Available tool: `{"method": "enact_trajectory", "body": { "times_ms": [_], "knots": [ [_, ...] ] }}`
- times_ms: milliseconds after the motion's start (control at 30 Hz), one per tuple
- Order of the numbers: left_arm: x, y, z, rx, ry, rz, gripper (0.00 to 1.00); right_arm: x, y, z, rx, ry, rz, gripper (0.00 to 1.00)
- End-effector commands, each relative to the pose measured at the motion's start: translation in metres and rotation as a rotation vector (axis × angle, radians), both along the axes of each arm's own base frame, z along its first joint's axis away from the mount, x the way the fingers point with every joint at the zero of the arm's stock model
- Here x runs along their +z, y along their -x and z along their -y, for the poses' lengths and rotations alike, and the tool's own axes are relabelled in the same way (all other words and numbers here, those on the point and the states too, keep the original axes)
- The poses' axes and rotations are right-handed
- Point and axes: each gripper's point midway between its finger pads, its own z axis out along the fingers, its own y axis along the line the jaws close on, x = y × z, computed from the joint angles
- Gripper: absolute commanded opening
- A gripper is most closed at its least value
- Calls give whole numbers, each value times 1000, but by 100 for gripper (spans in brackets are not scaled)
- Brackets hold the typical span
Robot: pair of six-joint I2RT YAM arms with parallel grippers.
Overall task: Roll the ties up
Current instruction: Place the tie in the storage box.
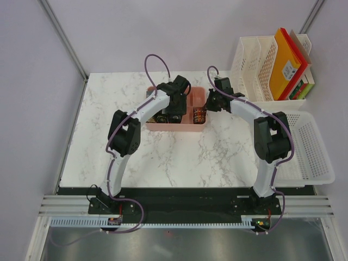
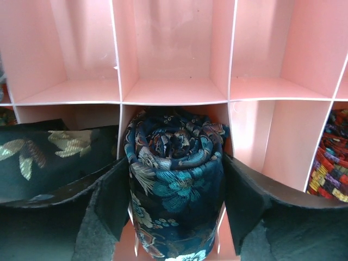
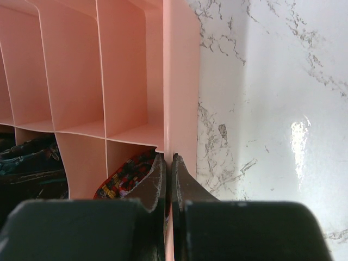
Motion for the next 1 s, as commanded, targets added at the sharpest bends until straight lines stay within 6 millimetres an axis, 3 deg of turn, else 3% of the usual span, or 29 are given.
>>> {"method": "enact_trajectory", "body": {
  "times_ms": [0,600,800,967],
  "knots": [
    [33,-6,-1,-21,22,63,83,-25,20,-21,55,-44,-110,0],
    [42,-6,0,-24,28,78,90,-23,20,-21,60,-43,-106,0],
    [69,-9,3,-39,46,136,89,-26,20,-22,52,-45,-112,0],
    [109,-8,17,-105,75,219,90,-26,20,-21,52,-45,-114,0]
  ]
}}
